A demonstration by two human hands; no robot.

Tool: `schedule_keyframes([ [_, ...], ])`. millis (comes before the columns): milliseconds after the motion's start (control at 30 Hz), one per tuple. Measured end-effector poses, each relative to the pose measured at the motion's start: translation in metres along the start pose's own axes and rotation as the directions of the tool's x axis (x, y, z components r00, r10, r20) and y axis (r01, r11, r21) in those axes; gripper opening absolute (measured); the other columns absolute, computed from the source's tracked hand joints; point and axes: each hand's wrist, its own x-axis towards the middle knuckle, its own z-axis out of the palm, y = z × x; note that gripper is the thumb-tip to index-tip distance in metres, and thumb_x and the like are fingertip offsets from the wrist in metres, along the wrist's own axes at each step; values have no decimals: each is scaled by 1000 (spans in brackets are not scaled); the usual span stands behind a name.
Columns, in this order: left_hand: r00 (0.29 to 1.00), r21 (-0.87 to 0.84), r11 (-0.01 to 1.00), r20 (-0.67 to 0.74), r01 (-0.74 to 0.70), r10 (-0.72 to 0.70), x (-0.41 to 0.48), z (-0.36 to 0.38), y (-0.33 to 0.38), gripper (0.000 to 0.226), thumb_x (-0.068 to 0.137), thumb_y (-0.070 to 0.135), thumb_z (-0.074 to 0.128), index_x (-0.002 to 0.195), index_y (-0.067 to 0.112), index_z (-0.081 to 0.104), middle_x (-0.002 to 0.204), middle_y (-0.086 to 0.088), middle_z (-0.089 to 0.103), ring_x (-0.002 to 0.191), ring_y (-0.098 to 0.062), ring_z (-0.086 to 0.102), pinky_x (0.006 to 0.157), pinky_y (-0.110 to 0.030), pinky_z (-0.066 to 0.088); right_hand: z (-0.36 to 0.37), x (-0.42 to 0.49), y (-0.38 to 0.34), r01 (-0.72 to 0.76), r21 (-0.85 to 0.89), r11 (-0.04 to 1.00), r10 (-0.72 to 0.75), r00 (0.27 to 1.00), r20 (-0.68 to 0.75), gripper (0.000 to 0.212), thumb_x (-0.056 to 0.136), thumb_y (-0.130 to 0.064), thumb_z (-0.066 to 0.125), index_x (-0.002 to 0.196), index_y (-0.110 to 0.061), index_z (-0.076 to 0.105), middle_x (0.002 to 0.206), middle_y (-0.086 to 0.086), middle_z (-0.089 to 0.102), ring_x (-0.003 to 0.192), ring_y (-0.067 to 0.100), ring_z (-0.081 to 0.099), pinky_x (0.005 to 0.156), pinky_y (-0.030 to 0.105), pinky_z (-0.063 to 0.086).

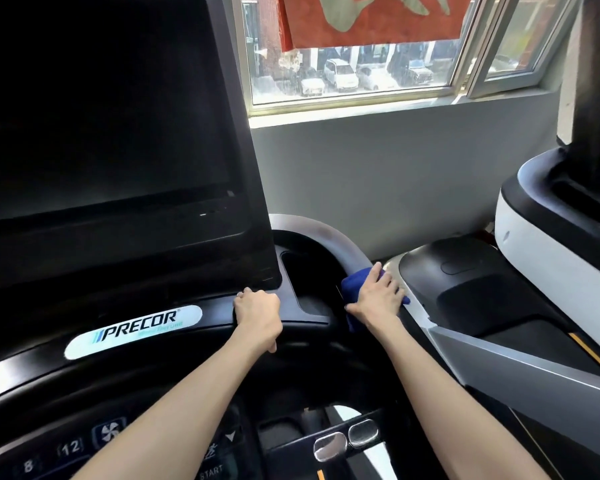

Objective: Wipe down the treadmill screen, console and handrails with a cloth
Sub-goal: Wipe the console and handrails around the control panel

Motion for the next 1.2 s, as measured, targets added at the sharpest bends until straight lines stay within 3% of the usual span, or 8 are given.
schedule_keyframes([
  [167, 1000, -4, 1000, -7, -3, 3, -1, 2, -2, 54, 62, 33, 87, 106, 12, 64, 116, -8, 60, 117, -24, 47, 93, -32, 41, 5, -75, 53, -72, -19, 997, 71, 996, -60, 112, 70, -57, 67, 145, -4, 2, 140, 17, 30, 123, 29, 38, 103, 40, 31],
  [300, 999, -4, 1000, 24, 21, -21, -7, -1, -1, 62, 63, 31, 86, 115, 12, 59, 126, -12, 52, 122, -27, 42, 101, -42, 35, 10, -87, 61, -114, -13, 993, 112, 990, -80, 113, 66, -61, 68, 143, -5, 9, 136, 14, 36, 121, 27, 40, 103, 39, 30],
  [433, 1000, -126, 992, -3, 19, -20, -16, 7, -3, 102, 69, 23, 81, 147, 18, 16, 149, -20, 21, 139, -34, 21, 108, -64, 13, 1, -36, 30, -47, 127, 991, 53, 998, -45, 113, 64, -58, 73, 143, -4, 13, 139, 15, 36, 127, 29, 38, 105, 42, 28],
  [533, 991, -123, 991, -132, -52, 36, -29, 17, 1, 88, 80, 5, 61, 149, 13, 8, 155, -20, 3, 144, -35, 2, 109, -66, 7, -3, -16, 15, -43, 139, 989, 43, 999, 4, 116, 67, -54, 74, 145, -3, 7, 142, 16, 32, 130, 32, 34, 106, 44, 26],
  [633, 962, -156, 977, -251, -149, 107, -40, 24, 10, 74, 81, 1, 53, 146, 10, 17, 155, -22, -2, 145, -36, -2, 114, -56, 10, 2, -39, 28, -43, 89, 995, 45, 999, -16, 115, 67, -50, 74, 146, -3, 4, 141, 18, 31, 127, 33, 35, 105, 45, 28],
  [800, 910, -245, 915, -346, -322, 228, -51, 21, 21, 46, 84, 8, 53, 129, 6, 45, 155, -22, 11, 144, -31, 13, 111, -37, 26, 9, -107, 74, -103, 23, 994, 104, 992, -72, 117, 66, -55, 72, 145, -3, 3, 137, 17, 34, 122, 29, 39, 101, 41, 32],
  [1033, 930, -220, 912, -208, -345, 302, -64, 34, 30, 36, 85, 11, 52, 120, 13, 57, 128, -7, 52, 120, -25, 47, 95, -34, 39, 11, -134, 99, -103, 22, 994, 104, 994, -46, 120, 64, -59, 72, 145, -3, 4, 138, 14, 33, 125, 26, 37, 103, 38, 29],
  [1200, 928, -192, 908, -100, -373, 360, -82, 50, 28, 32, 81, 12, 54, 112, 17, 62, 116, -6, 64, 107, -30, 58, 86, -33, 49, 1, -90, 78, 73, 169, 983, -68, 997, -33, 108, 78, -59, 60, 147, 0, 2, 154, 17, 14, 142, 28, 16, 113, 43, 16],
])
